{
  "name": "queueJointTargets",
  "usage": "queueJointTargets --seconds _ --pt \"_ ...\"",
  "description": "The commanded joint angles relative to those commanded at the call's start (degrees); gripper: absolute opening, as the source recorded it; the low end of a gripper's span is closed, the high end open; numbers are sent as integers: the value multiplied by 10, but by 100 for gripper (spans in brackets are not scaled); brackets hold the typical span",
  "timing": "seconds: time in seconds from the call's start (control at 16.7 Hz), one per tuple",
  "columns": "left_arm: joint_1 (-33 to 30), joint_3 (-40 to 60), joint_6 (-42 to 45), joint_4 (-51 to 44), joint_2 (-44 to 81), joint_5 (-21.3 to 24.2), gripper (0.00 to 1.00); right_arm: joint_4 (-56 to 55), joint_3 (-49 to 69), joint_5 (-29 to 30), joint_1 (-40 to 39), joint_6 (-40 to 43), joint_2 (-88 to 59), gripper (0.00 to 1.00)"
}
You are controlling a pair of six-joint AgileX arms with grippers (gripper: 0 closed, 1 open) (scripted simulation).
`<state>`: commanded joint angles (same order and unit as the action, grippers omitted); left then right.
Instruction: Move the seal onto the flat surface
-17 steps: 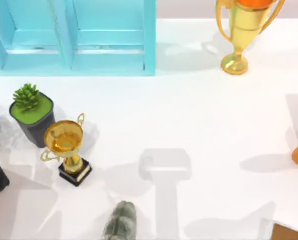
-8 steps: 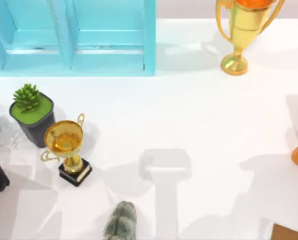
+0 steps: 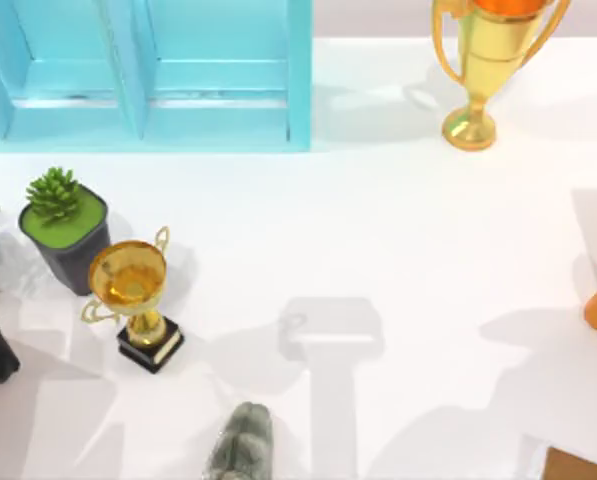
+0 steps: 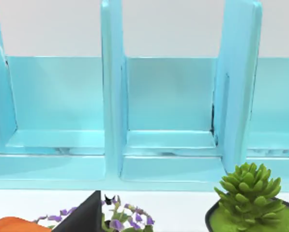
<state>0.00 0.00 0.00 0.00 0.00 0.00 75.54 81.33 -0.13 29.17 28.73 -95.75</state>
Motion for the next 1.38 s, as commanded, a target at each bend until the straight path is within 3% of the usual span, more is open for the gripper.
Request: queueJointTargets --seconds 0.24,0.6,0.96,1.38 --pt "0 0 0 0 0 0 100 -41 -38 0 0 -2 -9 100" --pt "0 0 0 0 0 0 100 -203 -160 0 0 -3 -41 100" --pt "0 0 0 0 0 0 100 -224 -180 0 0 -3 -47 100" --pt "0 0 0 0 0 0 100 -224 -180 0 0 -3 -47 47"
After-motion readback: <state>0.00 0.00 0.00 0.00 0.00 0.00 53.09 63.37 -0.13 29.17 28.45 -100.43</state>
